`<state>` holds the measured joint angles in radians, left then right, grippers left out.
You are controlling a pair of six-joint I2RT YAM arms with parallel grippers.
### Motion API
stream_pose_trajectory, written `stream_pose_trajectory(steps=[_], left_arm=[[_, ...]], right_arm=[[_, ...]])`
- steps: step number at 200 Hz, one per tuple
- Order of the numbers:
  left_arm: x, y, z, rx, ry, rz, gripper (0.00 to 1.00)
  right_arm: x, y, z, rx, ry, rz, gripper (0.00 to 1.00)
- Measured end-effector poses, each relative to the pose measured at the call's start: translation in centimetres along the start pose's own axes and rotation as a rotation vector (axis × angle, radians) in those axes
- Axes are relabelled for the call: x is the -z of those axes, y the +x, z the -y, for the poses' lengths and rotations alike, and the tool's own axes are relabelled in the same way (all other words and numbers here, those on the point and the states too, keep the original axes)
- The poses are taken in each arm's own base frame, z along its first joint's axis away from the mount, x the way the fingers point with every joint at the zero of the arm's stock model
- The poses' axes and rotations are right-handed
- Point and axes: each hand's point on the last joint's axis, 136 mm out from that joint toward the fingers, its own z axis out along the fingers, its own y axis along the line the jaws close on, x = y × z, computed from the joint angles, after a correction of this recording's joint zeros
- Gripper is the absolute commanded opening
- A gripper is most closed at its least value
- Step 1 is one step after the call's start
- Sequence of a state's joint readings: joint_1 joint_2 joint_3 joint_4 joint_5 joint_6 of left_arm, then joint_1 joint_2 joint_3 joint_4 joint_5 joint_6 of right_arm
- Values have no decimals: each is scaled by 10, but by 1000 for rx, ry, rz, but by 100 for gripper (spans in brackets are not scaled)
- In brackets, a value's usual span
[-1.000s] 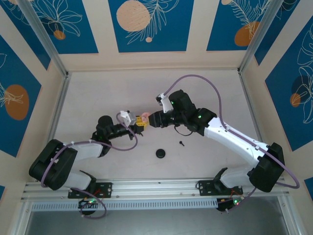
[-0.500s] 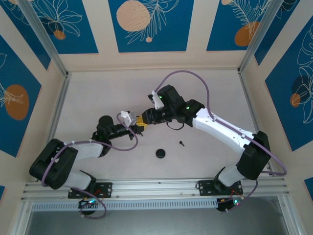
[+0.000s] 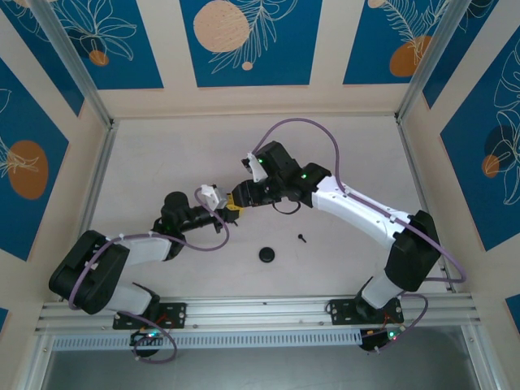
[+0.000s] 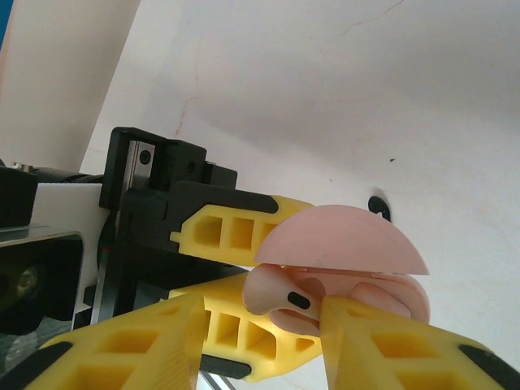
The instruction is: Insert wireless bluetooth earbuds into charging case
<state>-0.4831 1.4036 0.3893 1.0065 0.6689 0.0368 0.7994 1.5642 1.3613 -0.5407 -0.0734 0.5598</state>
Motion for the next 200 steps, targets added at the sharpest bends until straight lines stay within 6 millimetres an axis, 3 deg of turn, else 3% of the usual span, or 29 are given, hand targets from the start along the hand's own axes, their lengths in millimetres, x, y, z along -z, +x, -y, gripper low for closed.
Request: stream_pose_trajectory(steps=[97, 200], left_arm=[[0, 8, -1, -6, -4, -52, 6], [1, 13, -2, 2, -12, -72, 6]], right_arm=[[-9, 1, 8, -41, 40, -40, 36], [-9, 6, 15, -56, 81, -69, 37]])
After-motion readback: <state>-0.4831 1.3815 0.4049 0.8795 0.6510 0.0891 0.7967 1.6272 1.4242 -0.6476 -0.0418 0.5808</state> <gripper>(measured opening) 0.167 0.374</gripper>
